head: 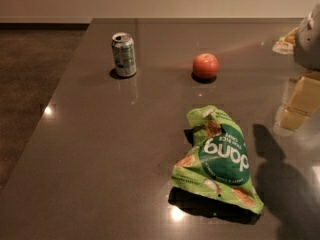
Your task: Pick green rice chip bag
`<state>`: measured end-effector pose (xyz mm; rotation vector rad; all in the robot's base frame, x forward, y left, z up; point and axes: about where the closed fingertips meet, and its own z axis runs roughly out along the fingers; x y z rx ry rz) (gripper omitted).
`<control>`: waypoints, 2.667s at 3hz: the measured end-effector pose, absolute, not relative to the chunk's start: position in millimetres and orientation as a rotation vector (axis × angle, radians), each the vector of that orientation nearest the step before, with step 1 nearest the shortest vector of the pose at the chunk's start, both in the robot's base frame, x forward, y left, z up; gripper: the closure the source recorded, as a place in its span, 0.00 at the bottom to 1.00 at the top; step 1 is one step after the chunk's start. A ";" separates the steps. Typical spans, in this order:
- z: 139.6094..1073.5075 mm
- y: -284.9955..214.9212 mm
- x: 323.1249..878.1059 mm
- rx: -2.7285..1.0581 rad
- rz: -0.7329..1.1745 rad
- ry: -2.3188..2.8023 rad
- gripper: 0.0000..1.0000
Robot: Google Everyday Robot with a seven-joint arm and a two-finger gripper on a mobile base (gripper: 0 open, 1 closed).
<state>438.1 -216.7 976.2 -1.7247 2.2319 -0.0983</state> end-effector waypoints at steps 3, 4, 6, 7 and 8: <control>971.5 -191.6 434.8 -1.928 -0.108 2.111 0.00; 960.1 -175.1 428.0 -2.124 -0.097 1.966 0.00; 930.6 -153.4 408.7 -2.487 -0.035 1.572 0.00; 914.8 -144.2 401.5 -2.594 -0.031 1.400 0.00; 899.7 -137.0 398.0 -2.660 -0.030 1.266 0.00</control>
Offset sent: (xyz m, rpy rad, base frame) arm 0.0010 0.0152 -0.0016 -0.0503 0.0181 0.0957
